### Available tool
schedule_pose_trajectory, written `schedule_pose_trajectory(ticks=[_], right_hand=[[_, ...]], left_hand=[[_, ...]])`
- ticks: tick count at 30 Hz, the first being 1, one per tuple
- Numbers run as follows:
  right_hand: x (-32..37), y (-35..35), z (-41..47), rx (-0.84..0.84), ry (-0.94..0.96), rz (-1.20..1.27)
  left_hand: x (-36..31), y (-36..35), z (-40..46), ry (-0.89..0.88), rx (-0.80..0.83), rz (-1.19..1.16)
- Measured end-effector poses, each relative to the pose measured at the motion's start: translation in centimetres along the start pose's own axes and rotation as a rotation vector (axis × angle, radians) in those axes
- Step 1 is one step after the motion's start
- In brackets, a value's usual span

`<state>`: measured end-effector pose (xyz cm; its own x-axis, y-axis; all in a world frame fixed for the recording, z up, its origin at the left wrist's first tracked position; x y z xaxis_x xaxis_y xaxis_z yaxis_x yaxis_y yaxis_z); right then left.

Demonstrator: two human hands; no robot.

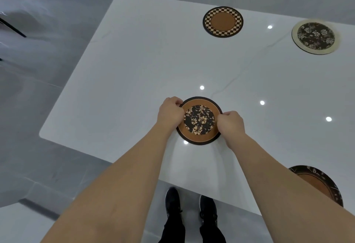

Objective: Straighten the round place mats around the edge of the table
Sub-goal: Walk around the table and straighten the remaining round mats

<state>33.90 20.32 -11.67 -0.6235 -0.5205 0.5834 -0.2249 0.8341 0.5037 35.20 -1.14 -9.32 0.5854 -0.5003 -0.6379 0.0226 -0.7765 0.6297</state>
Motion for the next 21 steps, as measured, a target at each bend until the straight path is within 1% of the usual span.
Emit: schedule_pose_trajectory(ticks=[4, 10, 21], right_hand=[[-0.9, -0.9, -1.4, 0.054, -0.013, -0.066], [-2.1, -1.5, -3.2, 0.069, -0.035, -0.113], [-4.5, -2.4, -6.5, 0.090, -0.018, -0.098]], left_hand=[[1.9, 0.4, -1.8, 0.002, 0.002, 0.008], [3.9, 0.7, -3.7, 0.000, -0.008, -0.006], [6.6, 0.9, -6.7, -0.004, -0.016, -0.013]])
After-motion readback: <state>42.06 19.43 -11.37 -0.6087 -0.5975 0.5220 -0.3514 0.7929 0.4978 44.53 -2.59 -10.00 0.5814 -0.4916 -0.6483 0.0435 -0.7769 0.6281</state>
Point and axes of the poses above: each hand's wrist, its own z-axis towards the middle knuckle, its own y-axis out of the back of the hand, x = y × z, the point moved 8 cm from there along z, towards the middle knuckle, and after that the axes turned 1 degree about -y, right-handed, at the moved point
